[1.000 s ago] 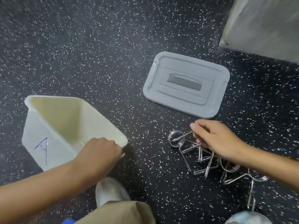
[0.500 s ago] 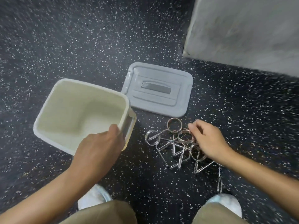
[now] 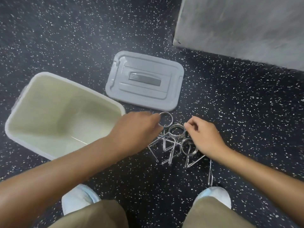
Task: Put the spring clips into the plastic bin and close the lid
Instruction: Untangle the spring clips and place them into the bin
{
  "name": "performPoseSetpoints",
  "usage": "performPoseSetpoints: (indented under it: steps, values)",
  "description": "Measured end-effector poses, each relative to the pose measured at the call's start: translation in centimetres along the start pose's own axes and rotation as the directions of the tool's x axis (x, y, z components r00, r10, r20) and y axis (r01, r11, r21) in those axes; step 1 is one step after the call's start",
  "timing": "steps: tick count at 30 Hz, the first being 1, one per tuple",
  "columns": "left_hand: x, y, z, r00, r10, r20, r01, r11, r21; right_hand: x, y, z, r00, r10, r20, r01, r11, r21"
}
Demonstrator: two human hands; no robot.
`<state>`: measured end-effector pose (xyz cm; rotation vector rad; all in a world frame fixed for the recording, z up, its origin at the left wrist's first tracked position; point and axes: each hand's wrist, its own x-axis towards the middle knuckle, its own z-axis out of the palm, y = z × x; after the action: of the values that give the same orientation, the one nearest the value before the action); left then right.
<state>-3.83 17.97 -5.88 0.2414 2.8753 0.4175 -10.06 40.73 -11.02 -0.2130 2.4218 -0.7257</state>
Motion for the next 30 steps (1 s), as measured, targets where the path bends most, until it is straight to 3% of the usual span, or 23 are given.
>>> performPoseSetpoints:
  steps: [3, 8, 14, 19, 30]
  values:
    - [2.7, 0.4, 3.4, 0.995, -0.022, 0.094, 0.020, 0.999, 0.028, -0.3, -0.4, 0.8, 0.999, -0.053, 0.010, 0.054, 0.995, -0.087]
    - [4.2, 1.2, 6.8, 0.969, 0.064, 0.239, -0.094, 0.989, 0.114, -0.6, -1.7, 2.2, 0.986, -0.141, 0.092, 0.163, 0.933, -0.322]
    - [4.6, 1.3, 7.4, 0.964, -0.011, 0.267, -0.037, 0.984, 0.174, 0.0, -2.5, 3.1, 0.974, -0.159, 0.158, 0.216, 0.856, -0.470]
    - [4.9, 1.7, 6.3, 0.962, -0.063, 0.266, 0.027, 0.990, 0.139, -0.2, -2.3, 2.8, 0.980, -0.151, 0.132, 0.195, 0.866, -0.460]
    - [2.0, 1.9, 2.0, 0.985, -0.169, -0.022, 0.168, 0.984, -0.054, -3.2, -2.4, -2.5, 0.985, -0.161, -0.060, 0.146, 0.968, -0.202]
